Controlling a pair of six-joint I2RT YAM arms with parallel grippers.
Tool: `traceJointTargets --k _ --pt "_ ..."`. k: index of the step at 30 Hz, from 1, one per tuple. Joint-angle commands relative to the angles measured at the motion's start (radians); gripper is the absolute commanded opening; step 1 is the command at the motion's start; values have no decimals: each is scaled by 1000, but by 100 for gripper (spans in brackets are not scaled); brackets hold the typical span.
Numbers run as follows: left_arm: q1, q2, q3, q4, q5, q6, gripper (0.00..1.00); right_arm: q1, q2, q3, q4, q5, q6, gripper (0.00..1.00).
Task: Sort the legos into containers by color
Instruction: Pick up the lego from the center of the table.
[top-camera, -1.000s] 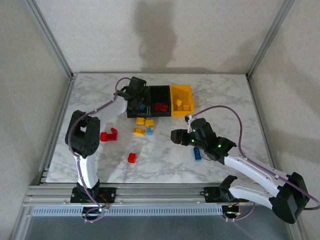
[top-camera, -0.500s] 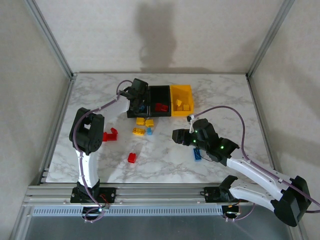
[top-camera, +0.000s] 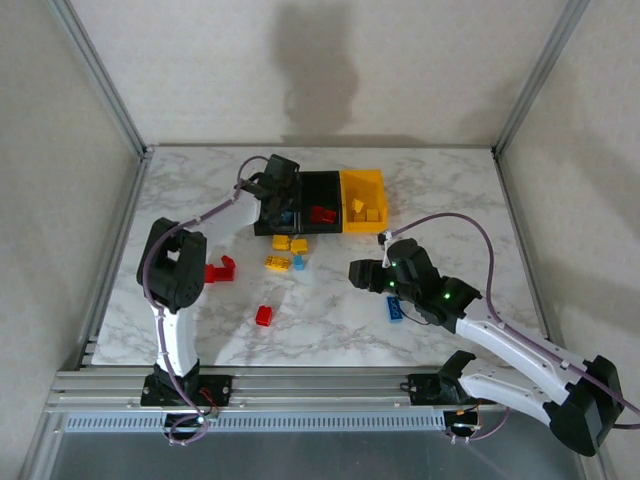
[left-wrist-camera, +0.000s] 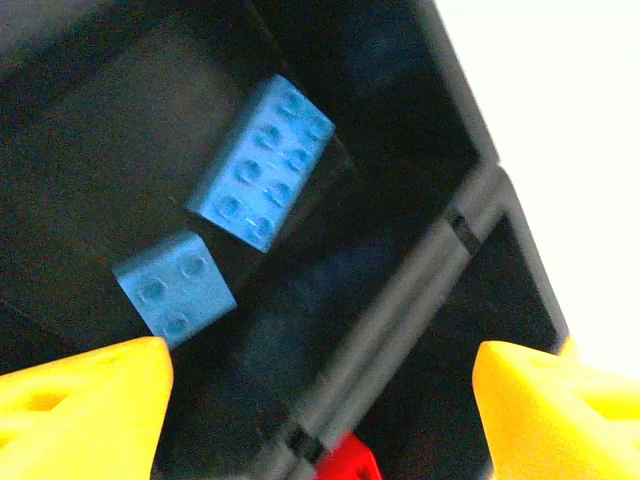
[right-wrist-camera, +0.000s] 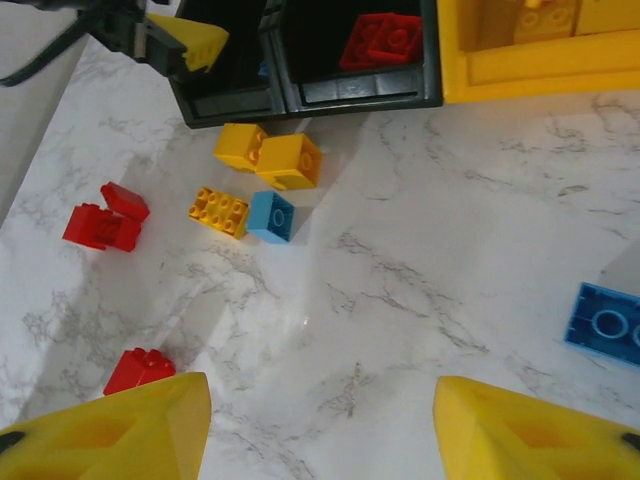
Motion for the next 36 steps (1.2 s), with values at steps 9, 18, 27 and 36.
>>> traceJointTargets --k 9,18,27,36 --pt "-115 -320 -252 18 134 361 78 -17 -38 34 -205 121 90 61" --pt "-276 -425 -432 -80 32 458 77 -42 -35 25 -260 129 119 62" --pt "-327 -294 -417 -169 -144 456 66 -42 -39 3 -241 108 142 62" --pt "-327 -164 -347 -158 -171 477 62 -44 -48 -7 -250 117 141 62"
